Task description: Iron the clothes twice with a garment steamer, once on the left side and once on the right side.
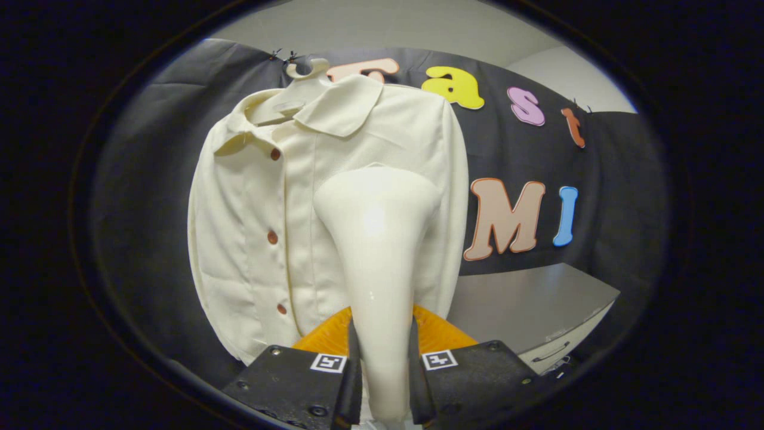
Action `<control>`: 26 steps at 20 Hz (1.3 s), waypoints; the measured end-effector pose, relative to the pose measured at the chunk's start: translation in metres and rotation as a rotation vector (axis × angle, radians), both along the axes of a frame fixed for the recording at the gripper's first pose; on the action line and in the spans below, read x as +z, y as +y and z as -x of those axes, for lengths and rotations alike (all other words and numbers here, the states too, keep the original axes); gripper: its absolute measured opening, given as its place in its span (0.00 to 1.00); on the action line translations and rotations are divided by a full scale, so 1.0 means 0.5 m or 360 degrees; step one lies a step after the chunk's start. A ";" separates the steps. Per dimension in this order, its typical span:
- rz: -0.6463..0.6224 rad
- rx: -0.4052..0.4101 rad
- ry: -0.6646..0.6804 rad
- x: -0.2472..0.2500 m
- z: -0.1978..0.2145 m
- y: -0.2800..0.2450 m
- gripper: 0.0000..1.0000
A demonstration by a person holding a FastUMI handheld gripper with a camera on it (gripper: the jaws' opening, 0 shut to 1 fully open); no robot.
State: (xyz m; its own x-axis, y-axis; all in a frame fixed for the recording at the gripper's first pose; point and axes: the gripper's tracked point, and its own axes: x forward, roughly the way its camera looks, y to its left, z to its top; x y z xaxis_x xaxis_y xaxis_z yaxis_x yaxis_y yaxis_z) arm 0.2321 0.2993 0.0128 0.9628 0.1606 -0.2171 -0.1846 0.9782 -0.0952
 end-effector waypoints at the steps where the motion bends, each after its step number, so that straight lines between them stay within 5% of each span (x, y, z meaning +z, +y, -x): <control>1: 0.0001 -0.0003 0.0023 -0.018 0.003 -0.003 0.32; 26: 0.0223 -0.0012 0.0788 -0.475 0.080 -0.050 0.32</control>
